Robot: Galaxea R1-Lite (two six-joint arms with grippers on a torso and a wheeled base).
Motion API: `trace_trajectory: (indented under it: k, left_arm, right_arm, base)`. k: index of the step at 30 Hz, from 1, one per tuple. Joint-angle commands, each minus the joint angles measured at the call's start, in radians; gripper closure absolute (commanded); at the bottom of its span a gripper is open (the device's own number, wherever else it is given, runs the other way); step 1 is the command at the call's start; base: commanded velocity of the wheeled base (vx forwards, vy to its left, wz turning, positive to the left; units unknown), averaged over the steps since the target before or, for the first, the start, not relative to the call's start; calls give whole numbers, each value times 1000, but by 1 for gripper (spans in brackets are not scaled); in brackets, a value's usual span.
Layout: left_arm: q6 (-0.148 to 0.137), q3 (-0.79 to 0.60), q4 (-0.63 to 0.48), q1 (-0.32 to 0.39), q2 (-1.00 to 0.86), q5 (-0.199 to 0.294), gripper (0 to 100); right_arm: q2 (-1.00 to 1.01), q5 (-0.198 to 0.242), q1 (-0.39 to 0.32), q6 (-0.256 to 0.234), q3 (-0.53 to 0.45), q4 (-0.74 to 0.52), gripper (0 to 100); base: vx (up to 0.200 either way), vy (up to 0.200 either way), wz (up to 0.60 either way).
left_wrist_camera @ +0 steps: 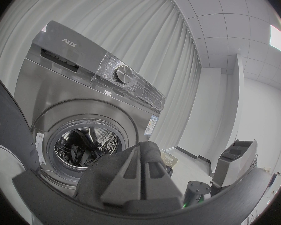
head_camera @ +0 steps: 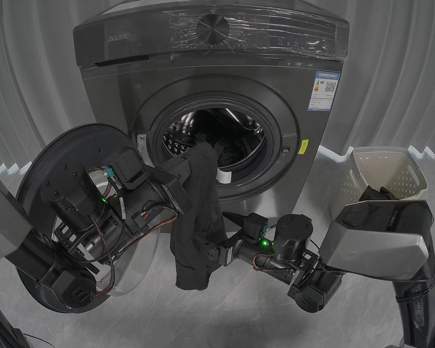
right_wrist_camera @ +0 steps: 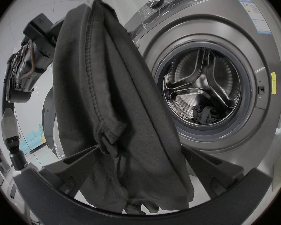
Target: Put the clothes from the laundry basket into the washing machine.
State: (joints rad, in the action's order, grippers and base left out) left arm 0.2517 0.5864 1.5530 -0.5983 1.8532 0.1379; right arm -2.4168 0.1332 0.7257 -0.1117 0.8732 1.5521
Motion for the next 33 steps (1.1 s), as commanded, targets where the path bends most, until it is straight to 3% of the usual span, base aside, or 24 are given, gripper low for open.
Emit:
trace_trajectory:
  k: [1, 14, 17, 18, 28, 32, 33]
  left_arm:
    - [0, -3, 1, -18, -6, 2, 100]
    - [9, -16, 2, -61, -51, 3, 100]
    - [12, -16, 2, -61, -51, 3, 100]
    - [12, -16, 2, -60, -52, 5, 100]
    - [24, -8, 1, -46, -37, 2, 100]
    - [27, -2, -1, -14, 3, 0, 100]
    - [24, -2, 1, 6, 35, 0, 100]
  right_arm:
    - [-70, -1, 14, 1, 52, 0, 0]
    - [-120, -10, -6, -5, 147, 0, 0]
    - [-120, -32, -9, -6, 153, 0, 0]
    - [-120, -35, -9, -8, 153, 2, 100]
    - [-104, -35, 6, -17, 125, 3, 100]
    - [-33, -33, 27, -25, 43, 3, 100]
    - [21, -27, 44, -28, -19, 3, 100]
  base:
    - [0, 0, 0]
    - [0, 0, 0]
    - [0, 0, 0]
    - [0, 0, 0]
    - [0, 0, 0]
    - [0, 0, 0]
    - [0, 0, 0]
